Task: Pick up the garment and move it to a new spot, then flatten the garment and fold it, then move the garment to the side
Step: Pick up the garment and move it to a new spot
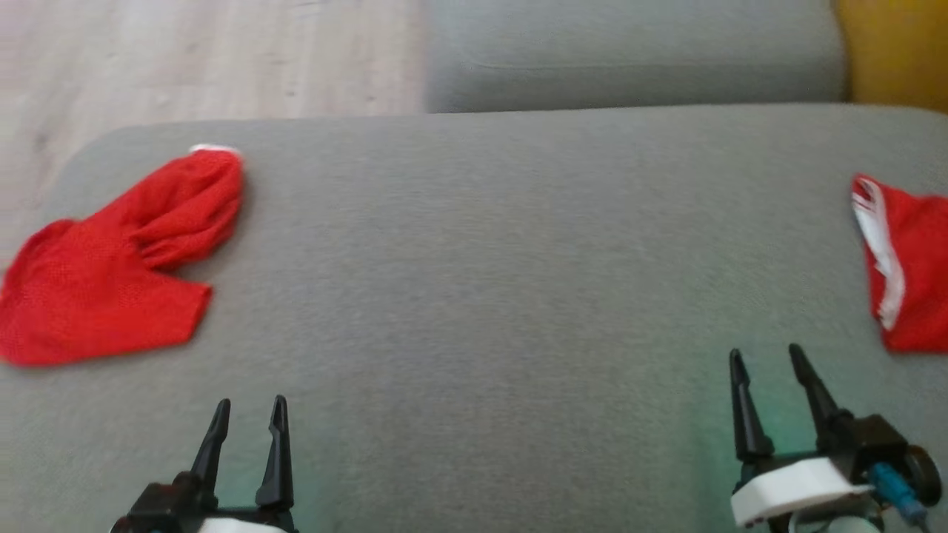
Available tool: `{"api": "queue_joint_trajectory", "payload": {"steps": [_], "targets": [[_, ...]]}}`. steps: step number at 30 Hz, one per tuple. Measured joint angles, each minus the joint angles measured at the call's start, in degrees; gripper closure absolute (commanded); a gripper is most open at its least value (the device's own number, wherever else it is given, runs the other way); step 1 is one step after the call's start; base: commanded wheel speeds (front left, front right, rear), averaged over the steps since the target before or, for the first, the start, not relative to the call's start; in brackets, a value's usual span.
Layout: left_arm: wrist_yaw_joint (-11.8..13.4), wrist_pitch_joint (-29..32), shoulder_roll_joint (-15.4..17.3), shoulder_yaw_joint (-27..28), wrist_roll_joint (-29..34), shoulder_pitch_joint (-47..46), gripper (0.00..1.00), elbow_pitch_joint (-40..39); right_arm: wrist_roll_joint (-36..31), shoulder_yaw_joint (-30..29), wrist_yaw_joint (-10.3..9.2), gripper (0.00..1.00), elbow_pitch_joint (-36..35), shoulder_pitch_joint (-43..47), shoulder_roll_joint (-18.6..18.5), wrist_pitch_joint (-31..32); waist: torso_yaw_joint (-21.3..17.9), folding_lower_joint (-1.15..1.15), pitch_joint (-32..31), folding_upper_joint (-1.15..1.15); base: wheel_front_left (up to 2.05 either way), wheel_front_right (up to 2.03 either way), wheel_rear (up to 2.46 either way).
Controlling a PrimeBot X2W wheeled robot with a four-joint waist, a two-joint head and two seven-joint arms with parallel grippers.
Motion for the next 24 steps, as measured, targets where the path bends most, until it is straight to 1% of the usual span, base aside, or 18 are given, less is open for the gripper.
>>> {"api": "queue_joint_trajectory", "payload": {"steps": [10, 14, 16, 18, 24], "targets": [[0.0, 0.0, 0.0, 1.6, 0.0, 3.4, 0.00, -0.7, 0.5, 4.2, 0.00, 0.00, 0.4, 1.5, 0.0, 0.0, 11.0, 0.00, -2.3, 0.00, 0.00, 0.00, 0.00], [0.0, 0.0, 0.0, 2.5, 0.0, 5.0, 0.00, -1.0, 0.5, 4.4, 0.00, 0.00, 0.8, 1.5, 0.0, 0.0, 14.4, 0.00, -3.0, 0.00, 0.00, 0.00, 0.00], [0.0, 0.0, 0.0, 2.8, 0.0, 5.4, 0.00, -1.3, 0.5, 4.5, 0.00, 0.00, 0.9, 1.5, 0.0, 0.0, 15.3, 0.00, -3.1, 0.00, 0.00, 0.00, 0.00], [0.0, 0.0, 0.0, 3.7, 0.0, 5.4, 0.00, -1.7, 0.5, 4.7, 0.00, 0.00, 0.8, 1.5, 0.0, 0.0, 15.5, -0.02, -2.7, 0.00, 0.00, 0.00, 0.00], [0.0, 0.0, 0.2, 7.5, -2.0, 3.0, 0.00, -3.1, -1.3, 3.3, 0.00, 0.00, -0.1, 0.4, 0.0, 0.0, 13.7, 0.00, 1.0, 0.00, 0.00, 0.00, 0.00]]}}
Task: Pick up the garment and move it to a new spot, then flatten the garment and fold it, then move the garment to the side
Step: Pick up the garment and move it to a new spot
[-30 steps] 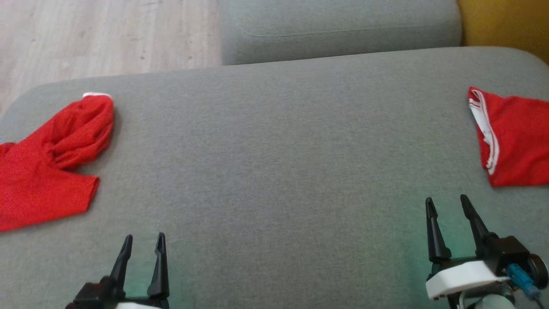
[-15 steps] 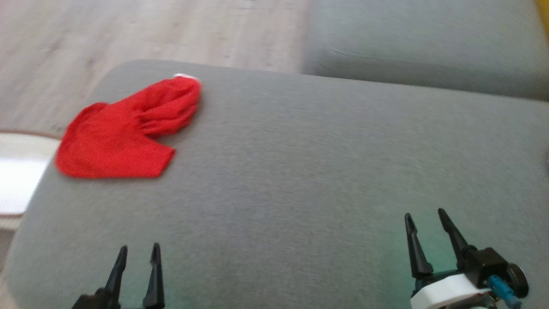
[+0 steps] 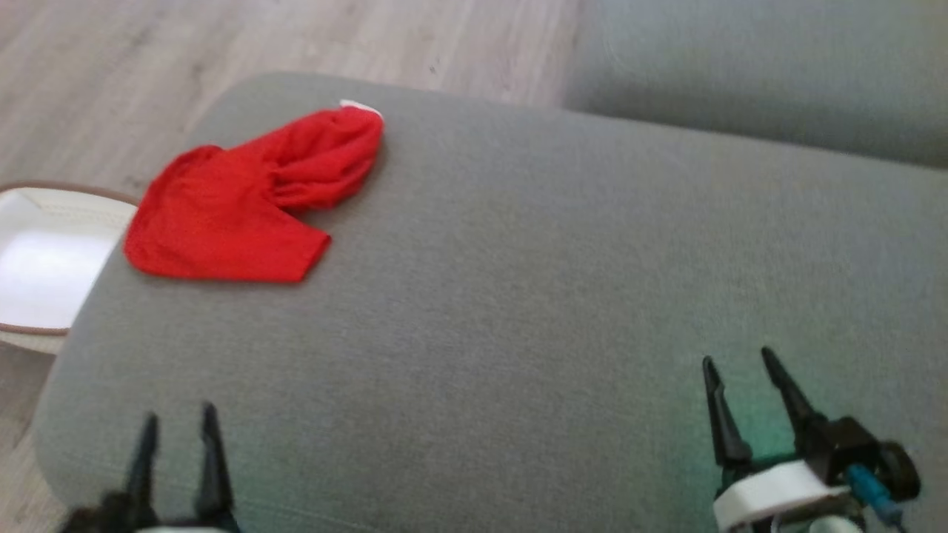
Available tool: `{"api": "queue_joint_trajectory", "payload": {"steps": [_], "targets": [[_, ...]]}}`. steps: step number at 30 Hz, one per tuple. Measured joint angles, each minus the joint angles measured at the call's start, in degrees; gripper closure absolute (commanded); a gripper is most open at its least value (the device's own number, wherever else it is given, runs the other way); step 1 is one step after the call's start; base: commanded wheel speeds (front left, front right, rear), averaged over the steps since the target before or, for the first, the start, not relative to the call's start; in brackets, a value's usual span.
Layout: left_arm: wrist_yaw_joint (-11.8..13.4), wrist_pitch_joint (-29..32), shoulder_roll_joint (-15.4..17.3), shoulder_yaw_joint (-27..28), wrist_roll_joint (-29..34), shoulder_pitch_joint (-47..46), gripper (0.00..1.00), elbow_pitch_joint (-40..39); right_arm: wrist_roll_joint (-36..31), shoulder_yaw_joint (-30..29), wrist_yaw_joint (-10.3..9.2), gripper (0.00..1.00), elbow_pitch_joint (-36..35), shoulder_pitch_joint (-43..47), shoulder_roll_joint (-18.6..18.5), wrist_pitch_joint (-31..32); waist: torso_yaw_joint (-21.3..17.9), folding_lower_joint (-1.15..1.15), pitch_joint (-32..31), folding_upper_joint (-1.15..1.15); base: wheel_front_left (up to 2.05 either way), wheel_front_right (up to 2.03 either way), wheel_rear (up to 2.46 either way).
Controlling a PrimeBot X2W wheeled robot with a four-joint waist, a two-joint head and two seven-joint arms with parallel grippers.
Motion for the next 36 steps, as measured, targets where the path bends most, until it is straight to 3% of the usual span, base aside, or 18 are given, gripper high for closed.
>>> {"api": "queue_joint_trajectory", "payload": {"steps": [7, 14, 22, 31, 32, 33, 36], "targets": [[0.0, 2.4, 4.2, 2.7, -3.0, -11.3, 0.00, 3.2, -2.9, -3.0, 0.00, 0.00, -2.1, -4.0, 0.0, 0.0, -2.8, 0.01, 5.7, 0.00, 0.00, 0.00, 0.00], [0.5, 10.3, 9.0, 3.8, -4.6, -33.1, 0.00, 11.8, -7.6, -6.7, 0.00, 0.00, -6.3, -8.4, -0.2, 0.0, -5.2, 0.02, 15.0, 0.00, 0.00, 0.00, 0.00], [1.1, 15.2, 10.0, 3.3, -5.5, -53.0, 0.00, 28.7, -8.9, -8.0, 0.00, 0.00, -12.5, -11.0, -3.2, 0.9, -6.9, 0.04, 25.8, 0.00, 0.00, 0.00, 0.00], [1.6, 16.8, 11.6, 0.0, -3.4, -62.0, 0.00, 43.7, -8.8, -8.0, 0.00, 0.00, -18.5, -11.1, -3.8, 2.3, -8.9, 0.00, 31.7, 0.00, 0.00, 0.00, 0.00], [1.5, 16.9, 11.9, -0.3, -3.2, -62.6, 0.56, 45.0, -8.6, -8.0, 0.00, 0.00, -18.5, -11.1, -3.8, 2.4, -9.1, 0.01, 31.6, 0.00, 0.00, 0.00, 0.00], [1.5, 16.9, 11.9, -0.7, -3.2, -63.0, 1.00, 45.8, -8.4, -8.0, 0.00, 0.00, -18.4, -11.1, -3.8, 2.4, -9.2, 0.01, 31.3, 0.00, 0.00, 0.00, 0.00], [0.9, 15.8, 11.8, -2.0, -3.2, -63.5, 1.00, 47.2, -8.3, -8.3, 0.00, 0.00, -17.7, -10.9, -3.7, 2.5, -9.2, 0.00, 30.2, 0.00, 0.00, 0.00, 0.00]]}}
